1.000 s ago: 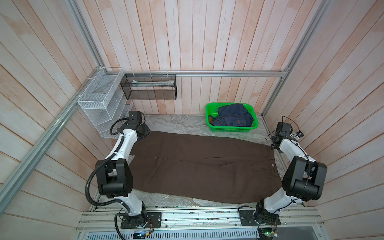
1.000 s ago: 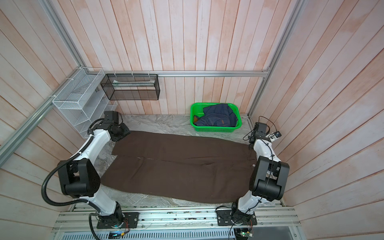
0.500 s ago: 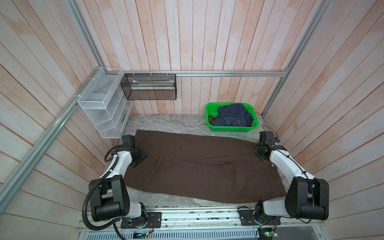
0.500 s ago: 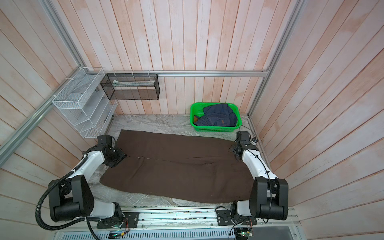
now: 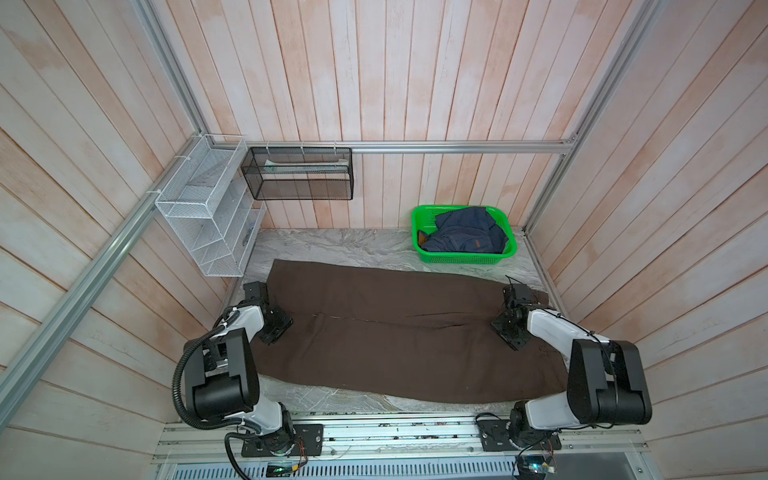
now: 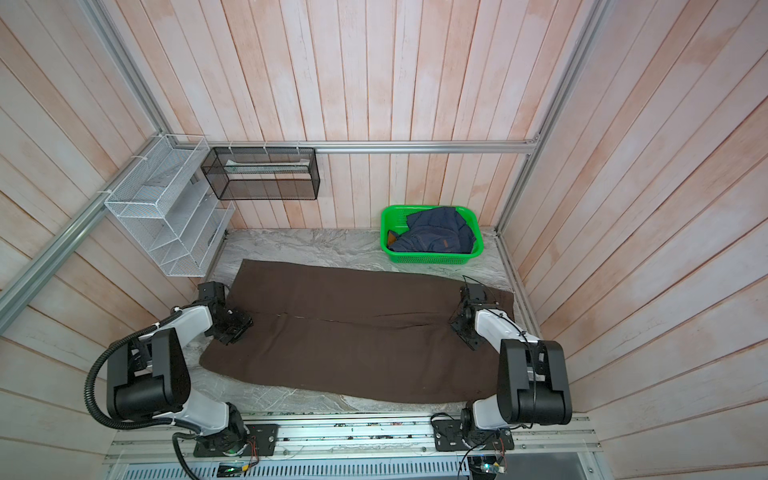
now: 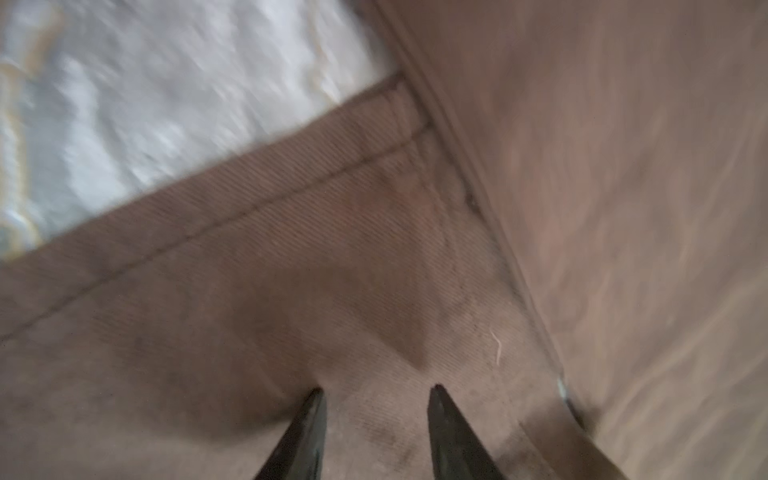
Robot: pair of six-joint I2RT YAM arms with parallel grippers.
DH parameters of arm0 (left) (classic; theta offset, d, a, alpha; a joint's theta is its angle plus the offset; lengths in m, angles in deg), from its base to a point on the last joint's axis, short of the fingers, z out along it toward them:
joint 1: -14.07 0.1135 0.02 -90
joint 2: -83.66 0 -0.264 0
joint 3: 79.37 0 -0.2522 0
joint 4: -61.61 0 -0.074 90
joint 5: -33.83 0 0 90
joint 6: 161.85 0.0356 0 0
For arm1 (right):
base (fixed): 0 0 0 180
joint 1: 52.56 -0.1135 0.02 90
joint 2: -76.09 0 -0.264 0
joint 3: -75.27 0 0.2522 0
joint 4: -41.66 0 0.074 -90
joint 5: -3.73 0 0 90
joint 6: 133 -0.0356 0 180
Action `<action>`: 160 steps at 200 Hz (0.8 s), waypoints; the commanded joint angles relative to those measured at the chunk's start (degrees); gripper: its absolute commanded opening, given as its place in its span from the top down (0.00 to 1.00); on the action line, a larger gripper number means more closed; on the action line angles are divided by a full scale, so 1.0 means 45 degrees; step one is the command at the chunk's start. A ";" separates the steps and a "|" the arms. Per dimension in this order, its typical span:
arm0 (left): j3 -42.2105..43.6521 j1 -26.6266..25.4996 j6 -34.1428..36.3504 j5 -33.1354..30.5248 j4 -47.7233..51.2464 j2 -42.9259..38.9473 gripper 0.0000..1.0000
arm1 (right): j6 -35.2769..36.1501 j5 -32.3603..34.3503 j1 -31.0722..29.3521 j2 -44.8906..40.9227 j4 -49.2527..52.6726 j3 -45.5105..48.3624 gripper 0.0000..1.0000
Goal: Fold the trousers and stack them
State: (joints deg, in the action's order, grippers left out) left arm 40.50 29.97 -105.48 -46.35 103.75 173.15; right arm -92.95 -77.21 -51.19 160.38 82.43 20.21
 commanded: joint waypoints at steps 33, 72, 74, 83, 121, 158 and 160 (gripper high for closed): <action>0.0693 0.0987 -0.0144 -0.1456 -0.0228 0.0900 0.57 | 0.0442 0.0347 0.2511 0.0381 0.0509 0.1229 0.43; 0.0632 0.0918 -0.0130 -0.0456 -0.0391 0.0258 0.56 | 0.1399 -0.0396 0.2374 -0.0760 0.0765 0.0818 0.40; 0.0591 0.0866 -0.0126 -0.0418 -0.0350 0.0208 0.55 | 0.1420 -0.0413 0.2314 -0.0811 0.0808 0.0745 0.40; 0.0339 0.0551 -0.0072 -0.0286 -0.0174 -0.0134 0.53 | 0.1504 -0.0465 0.1998 -0.1046 0.1085 0.0483 0.39; -0.1375 -0.1263 -0.0084 -0.0309 0.1035 -0.1369 0.41 | 0.1308 -0.0426 0.1086 -0.1711 0.2559 -0.0843 0.35; -0.2541 -0.2108 -0.0221 -0.0341 0.1319 -0.1048 0.34 | 0.0661 0.0549 0.1079 -0.2166 0.3593 -0.1488 0.32; -0.2546 -0.2118 -0.0232 -0.0321 0.1312 -0.0998 0.34 | 0.0595 0.0649 0.1082 -0.2183 0.3619 -0.1462 0.31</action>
State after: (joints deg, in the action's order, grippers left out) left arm 31.32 21.27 -106.18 -47.05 107.56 167.67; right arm -87.90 -78.83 -46.21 151.83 92.55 14.87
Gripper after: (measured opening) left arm 0.657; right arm 0.677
